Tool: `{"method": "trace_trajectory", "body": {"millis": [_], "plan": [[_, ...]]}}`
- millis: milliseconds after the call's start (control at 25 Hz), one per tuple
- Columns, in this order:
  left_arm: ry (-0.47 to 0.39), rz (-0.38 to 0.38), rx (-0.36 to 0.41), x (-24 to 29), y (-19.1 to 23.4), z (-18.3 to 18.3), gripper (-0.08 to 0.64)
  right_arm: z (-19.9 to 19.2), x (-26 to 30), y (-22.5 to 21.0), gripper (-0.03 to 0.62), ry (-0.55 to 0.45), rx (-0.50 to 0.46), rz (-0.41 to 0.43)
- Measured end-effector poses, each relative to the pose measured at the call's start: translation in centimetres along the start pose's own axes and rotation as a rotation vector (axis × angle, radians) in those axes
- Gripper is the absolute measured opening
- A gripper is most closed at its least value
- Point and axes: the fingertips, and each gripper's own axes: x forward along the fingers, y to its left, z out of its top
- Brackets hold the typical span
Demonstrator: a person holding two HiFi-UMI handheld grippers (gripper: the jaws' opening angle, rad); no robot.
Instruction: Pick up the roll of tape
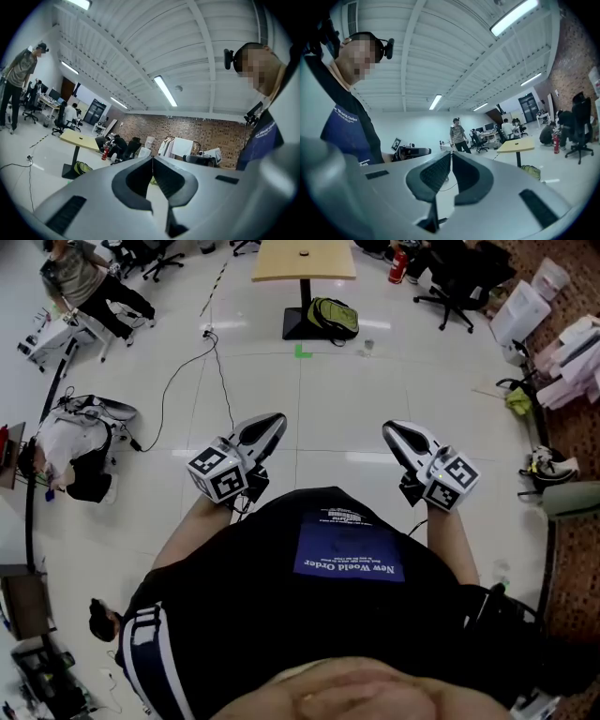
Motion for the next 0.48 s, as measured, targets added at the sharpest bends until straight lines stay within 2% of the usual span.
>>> {"method": "trace_trajectory", "body": {"millis": [240, 480], "plan": [[0.006, -0.003, -0.014, 0.8, 2.0, -0.2, 0.006, -0.6, 1.7, -1.5, -0.001, 0.012, 0.011, 0.004], [-0.017, -0.021, -0.033, 0.0, 8.5, 1.4, 0.006, -0.5, 8.4, -2.6, 0.0, 0.034, -0.002, -0.003]]}}
